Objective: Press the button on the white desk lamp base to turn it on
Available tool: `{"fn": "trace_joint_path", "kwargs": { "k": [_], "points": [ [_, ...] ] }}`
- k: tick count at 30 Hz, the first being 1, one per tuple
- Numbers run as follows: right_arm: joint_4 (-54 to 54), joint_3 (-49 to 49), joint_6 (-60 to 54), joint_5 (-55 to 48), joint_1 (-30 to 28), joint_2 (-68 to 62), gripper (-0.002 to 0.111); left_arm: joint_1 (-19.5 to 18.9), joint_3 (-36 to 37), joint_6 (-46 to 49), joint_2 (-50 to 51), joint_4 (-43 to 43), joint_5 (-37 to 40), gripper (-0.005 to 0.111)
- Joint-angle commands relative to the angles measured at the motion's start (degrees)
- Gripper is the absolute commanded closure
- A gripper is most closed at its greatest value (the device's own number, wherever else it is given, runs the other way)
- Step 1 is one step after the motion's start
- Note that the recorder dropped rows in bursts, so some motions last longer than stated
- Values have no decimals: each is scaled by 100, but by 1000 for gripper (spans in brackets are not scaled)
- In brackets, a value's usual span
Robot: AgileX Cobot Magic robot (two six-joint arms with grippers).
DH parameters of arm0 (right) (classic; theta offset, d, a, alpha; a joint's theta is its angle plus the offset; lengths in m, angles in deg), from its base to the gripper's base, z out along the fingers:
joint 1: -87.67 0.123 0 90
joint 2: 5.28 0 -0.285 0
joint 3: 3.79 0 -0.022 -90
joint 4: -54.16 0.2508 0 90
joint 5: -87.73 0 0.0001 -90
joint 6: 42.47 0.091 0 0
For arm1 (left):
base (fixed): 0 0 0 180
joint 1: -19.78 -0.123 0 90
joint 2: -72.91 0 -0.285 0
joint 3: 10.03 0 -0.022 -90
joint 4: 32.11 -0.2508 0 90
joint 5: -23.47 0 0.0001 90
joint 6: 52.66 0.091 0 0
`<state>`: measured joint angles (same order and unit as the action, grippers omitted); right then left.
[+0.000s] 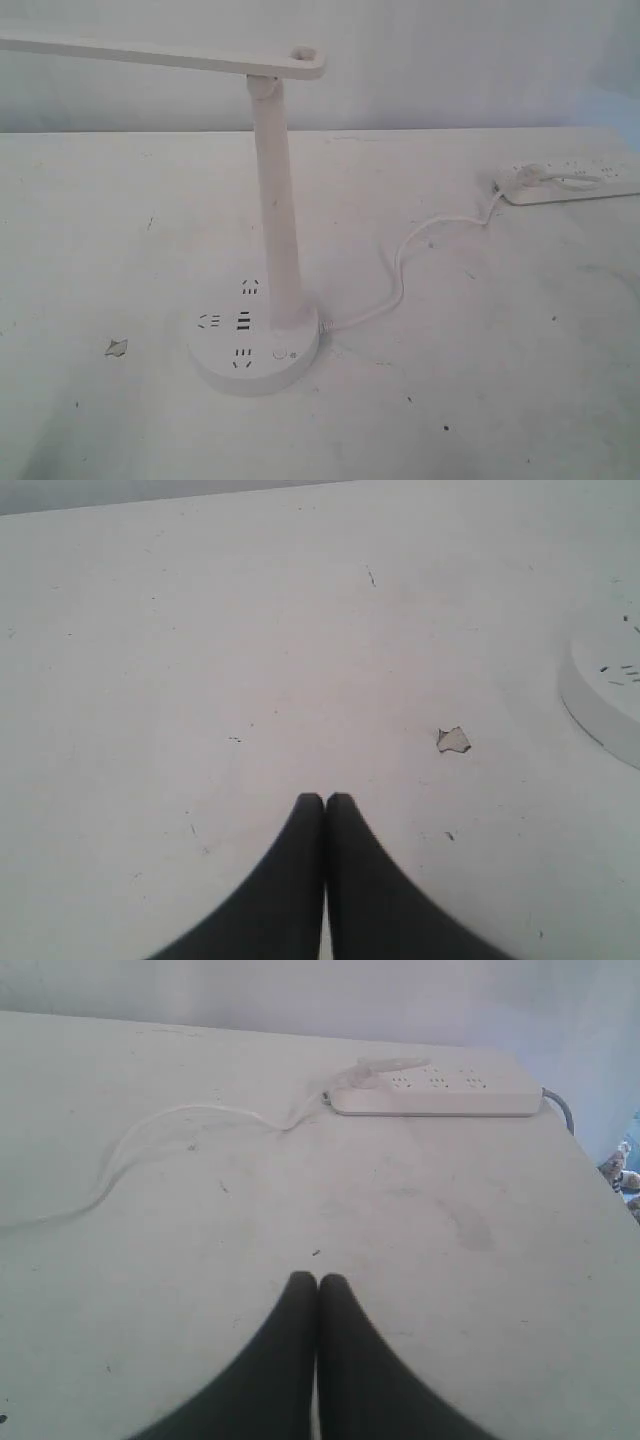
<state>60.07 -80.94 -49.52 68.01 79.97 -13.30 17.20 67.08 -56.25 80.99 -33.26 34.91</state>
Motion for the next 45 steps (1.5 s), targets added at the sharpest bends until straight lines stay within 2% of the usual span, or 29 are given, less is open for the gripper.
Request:
{"fn": "trace_joint_path", "kwargs": {
  "k": [1,30,35,40,45],
  "points": [
    [1,-6,-63,17,-37,24,108,-13,11,0,41,26,-14,107],
    [-120,-6,-66,46,-37,24,108,-13,11,0,41,26,-14,107],
    [-1867,-6,-66,1219,-37,24,108,-13,11,0,41,26,-14,107],
    [-1853,-6,-66,2188,-37,24,108,-13,11,0,41,26,-14,107],
    [-1853,-6,-56,2245,-37,24,108,-13,11,0,41,26,-14,107]
  ]
}}
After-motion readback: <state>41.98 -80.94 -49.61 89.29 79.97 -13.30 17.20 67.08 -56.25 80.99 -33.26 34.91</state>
